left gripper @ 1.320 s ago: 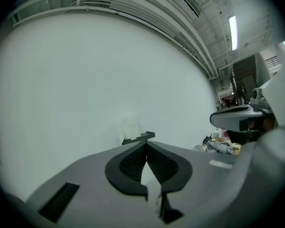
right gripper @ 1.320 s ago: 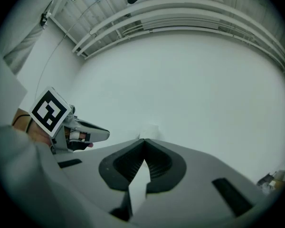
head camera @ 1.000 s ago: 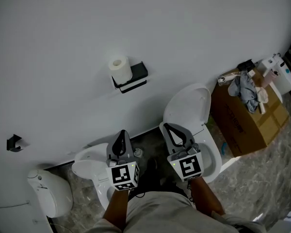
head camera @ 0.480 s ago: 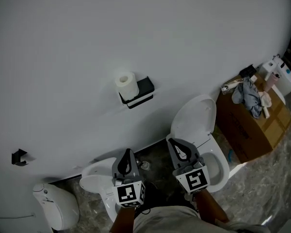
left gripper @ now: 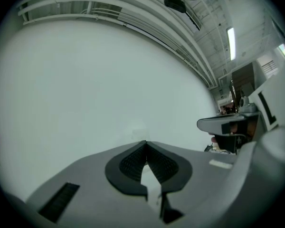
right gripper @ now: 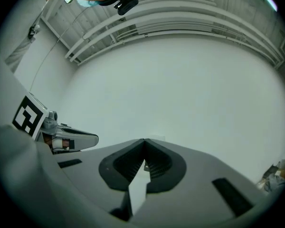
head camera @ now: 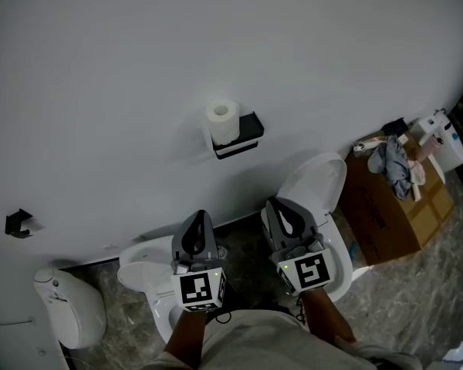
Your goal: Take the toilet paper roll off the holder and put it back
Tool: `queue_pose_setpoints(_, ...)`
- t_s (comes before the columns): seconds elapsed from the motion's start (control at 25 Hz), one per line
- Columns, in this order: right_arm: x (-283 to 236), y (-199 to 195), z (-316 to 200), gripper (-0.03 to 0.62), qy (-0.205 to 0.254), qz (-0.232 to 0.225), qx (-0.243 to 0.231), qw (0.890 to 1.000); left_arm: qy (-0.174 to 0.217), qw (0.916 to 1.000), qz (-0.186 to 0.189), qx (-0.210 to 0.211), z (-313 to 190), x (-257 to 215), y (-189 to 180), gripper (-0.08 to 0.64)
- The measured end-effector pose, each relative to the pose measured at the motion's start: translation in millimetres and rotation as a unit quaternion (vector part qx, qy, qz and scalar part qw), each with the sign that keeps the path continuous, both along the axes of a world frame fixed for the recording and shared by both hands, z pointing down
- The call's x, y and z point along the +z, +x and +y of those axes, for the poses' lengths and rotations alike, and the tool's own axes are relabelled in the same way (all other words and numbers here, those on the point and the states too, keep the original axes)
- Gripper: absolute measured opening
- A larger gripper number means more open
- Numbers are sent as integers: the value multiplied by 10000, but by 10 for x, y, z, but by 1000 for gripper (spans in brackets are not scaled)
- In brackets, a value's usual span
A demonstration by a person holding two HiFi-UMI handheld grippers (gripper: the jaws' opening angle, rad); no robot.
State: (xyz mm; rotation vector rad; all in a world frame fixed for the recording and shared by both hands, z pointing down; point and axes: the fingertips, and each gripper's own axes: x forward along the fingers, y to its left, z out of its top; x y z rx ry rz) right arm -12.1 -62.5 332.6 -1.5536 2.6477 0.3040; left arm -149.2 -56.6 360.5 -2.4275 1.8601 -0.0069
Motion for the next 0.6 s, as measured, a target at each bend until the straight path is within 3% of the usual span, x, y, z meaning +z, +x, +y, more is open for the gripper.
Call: queue_pose_setpoints(0.6,125,-72,-34,5,-173,-117,-38,9998,-146,9999,-27,28,-10,120,-57,11)
